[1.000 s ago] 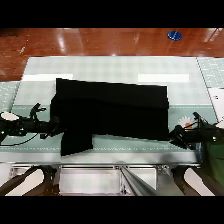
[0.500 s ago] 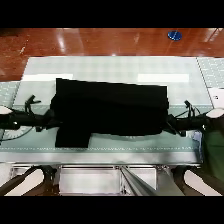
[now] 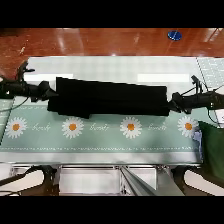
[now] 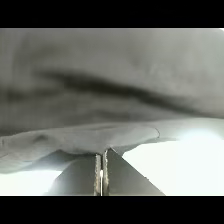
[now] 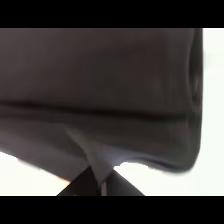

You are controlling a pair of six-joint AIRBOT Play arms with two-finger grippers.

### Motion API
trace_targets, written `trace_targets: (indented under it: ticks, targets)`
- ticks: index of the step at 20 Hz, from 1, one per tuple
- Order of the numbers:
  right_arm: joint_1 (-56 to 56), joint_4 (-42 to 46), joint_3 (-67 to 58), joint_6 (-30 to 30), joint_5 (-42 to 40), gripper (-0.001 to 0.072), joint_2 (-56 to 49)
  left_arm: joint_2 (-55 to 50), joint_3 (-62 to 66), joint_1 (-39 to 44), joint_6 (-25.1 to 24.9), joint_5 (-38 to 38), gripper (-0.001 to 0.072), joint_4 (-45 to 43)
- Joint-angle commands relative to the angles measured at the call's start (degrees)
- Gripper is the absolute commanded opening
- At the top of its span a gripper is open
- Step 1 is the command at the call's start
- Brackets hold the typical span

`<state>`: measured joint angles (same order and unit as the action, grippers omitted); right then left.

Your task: Fold the shirts.

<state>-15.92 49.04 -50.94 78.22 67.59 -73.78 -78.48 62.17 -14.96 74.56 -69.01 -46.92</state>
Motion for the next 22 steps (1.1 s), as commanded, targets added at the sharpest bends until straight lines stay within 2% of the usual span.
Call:
trace_targets:
  ticks: [1,6,9,12,13,14,15,16,19,20,22]
  targets:
    - [0.04,-0.57,-6.12,-0.04,-0.68,0.0031,-5.14,-10.75,12.55,2.4,3.43,-1.14,0.0022,0.24]
    - [0.04,-0.59,-13.64,0.04,-1.66,0.0031,-11.06,-23.65,30.12,2.64,8.66,-6.32,0.0022,0.24]
    - [0.04,-2.99,-17.0,0.09,-2.99,0.0032,-15.32,-29.09,35.41,3.72,8.57,-10.6,0.0022,0.22]
    - [0.04,-6.56,-17.09,-0.87,-6.73,0.0034,-18.45,-32.5,35.6,5.03,8.17,-10.51,0.0041,0.22]
    - [0.02,-6.78,-17.09,-0.46,-8.2,0.0079,-19.12,-33.27,35.6,5.29,8.52,-10.36,0.02,0.22]
    - [0.02,-6.69,-17.09,0.02,-9.22,0.0228,-19.34,-33.57,35.63,5.35,8.76,-11.1,0.0507,0.17]
    - [-0.39,-6.97,-17.27,0.2,-9.35,0.0401,-19.26,-33.57,35.98,5.07,7.45,-12.44,0.051,0.11]
    - [-1.29,-7.32,-18.21,-0.11,-6.97,0.0414,-19.19,-33.57,37.62,4.07,5.42,-15.3,0.0511,-0.81]
    - [-7.45,-5.11,-22.08,-2.29,3.21,0.0414,-16.96,-32.02,44.17,-1.38,7.72,-23.17,0.051,-6.34]
    - [-9.77,-2.73,-22.01,-2.12,3.8,0.0414,-14.99,-29.77,44.57,-3.67,9.07,-22.84,0.051,-7.08]
    - [-13.14,3.85,-19.58,0.35,1.77,0.0414,-10.36,-24.37,44.52,-6.75,8.74,-20.37,0.0509,-7.32]
